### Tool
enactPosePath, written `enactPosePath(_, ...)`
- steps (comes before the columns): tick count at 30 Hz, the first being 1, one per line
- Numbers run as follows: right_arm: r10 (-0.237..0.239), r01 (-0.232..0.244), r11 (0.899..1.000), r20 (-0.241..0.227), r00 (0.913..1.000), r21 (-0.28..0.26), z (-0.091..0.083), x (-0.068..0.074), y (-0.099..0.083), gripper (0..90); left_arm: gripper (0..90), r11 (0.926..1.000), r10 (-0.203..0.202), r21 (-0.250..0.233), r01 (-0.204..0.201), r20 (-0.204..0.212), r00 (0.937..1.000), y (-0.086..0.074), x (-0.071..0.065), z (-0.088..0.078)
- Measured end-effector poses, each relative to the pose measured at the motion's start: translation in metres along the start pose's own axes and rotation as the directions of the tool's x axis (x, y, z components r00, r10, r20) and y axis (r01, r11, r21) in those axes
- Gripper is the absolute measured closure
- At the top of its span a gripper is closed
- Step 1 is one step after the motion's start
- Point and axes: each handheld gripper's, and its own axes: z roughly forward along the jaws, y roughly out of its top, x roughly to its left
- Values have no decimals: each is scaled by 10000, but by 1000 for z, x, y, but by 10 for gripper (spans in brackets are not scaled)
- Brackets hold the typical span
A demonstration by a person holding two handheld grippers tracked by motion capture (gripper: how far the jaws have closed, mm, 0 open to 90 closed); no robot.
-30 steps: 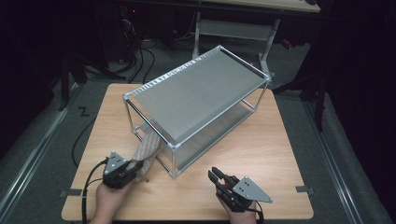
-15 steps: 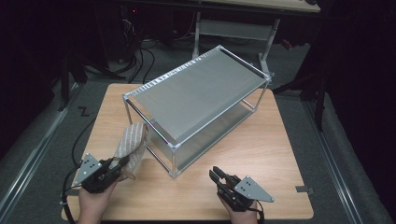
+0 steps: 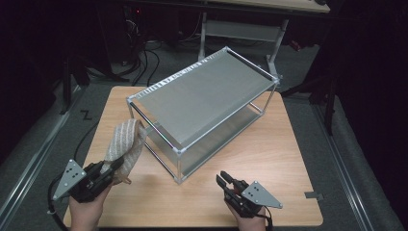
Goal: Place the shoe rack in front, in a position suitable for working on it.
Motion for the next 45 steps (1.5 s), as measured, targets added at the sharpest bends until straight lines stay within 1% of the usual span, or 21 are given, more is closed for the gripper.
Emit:
enactPosePath(1,8,-8,10000,3,10000,-1,0,0,0,748,728,10000,0,0,0,0,10000,0,0,0)
enactPosePath(2,23,-23,10000,13,10000,3,0,0,0,746,727,9999,16,-162,-13,203,9998,5,-4,0)
enactPosePath(5,27,-27,10000,42,10000,2,-1,0,0,742,726,9995,169,-285,-161,283,9995,11,-10,2)
enactPosePath(7,43,-43,10000,39,10000,-9,-1,-1,0,741,726,9980,446,-467,-426,419,9981,22,-18,4)
enactPosePath(12,49,-49,10000,62,10000,-17,-2,-1,0,738,726,9945,688,-833,-642,544,9961,40,-31,8)
enactPosePath(17,60,-60,10000,51,10000,-15,-2,-1,0,737,726,9906,1077,-913,-1015,657,9920,53,-45,26)
enactPosePath(20,66,-66,10000,84,9999,-4,-2,-2,-1,737,726,9889,1268,-893,-1185,947,9874,61,-57,40)
enactPosePath(23,88,-88,10000,77,9999,-1,-2,-3,-1,737,727,9904,1321,-578,-1252,1360,9819,61,-68,53)
enactPosePath(26,61,-61,10000,73,10000,-7,-2,-3,-1,737,727,9902,1393,-299,-1362,1691,9757,55,-78,59)
enactPosePath(28,69,-69,10000,100,9999,4,-3,-3,-1,737,728,9920,1250,-99,-1256,2049,9708,47,-86,63)
enactPosePath(29,90,-90,10000,111,9999,10,-3,-3,-1,737,728,9920,1250,-99,-1256,2049,9708,47,-86,63)
enactPosePath(31,95,-96,10000,103,9999,20,-3,-4,-1,737,728,9924,1164,109,-1224,2366,9646,37,-96,64)
enactPosePath(33,70,-70,10000,102,9999,12,-3,-4,-1,737,728,9937,1041,142,-1111,2488,9629,33,-101,64)
enactPosePath(35,48,-48,10000,101,9999,-10,-3,-3,-1,737,729,9924,1165,112,-1227,2398,9638,33,-100,64)
enactPosePath(36,46,-46,10000,105,9999,-21,-3,-3,-1,737,729,9933,1102,80,-1150,2279,9674,35,-95,65)
enactPosePath(37,46,-46,10000,105,9999,-21,-3,-3,-1,737,729,9933,1102,80,-1150,2279,9674,35,-95,65)
enactPosePath(38,44,-44,10000,117,9999,-40,-4,-4,0,737,729,9948,989,32,-1017,2041,9739,39,-84,66)
enactPosePath(40,55,-54,10000,171,9998,-44,-5,-4,0,737,729,9932,1124,141,-1160,1545,9816,42,-68,69)
enactPosePath(42,60,-59,9999,172,9998,-82,-6,-5,0,737,729,9912,1266,233,-1300,1104,9858,43,-55,72)
enactPosePath(44,82,-80,9999,208,9998,-90,-7,-5,0,737,730,9872,1527,382,-1551,591,9865,44,-39,76)
enactPosePath(45,91,-90,9999,228,9997,-63,-7,-6,0,737,730,9873,1510,444,-1524,339,9879,44,-30,79)
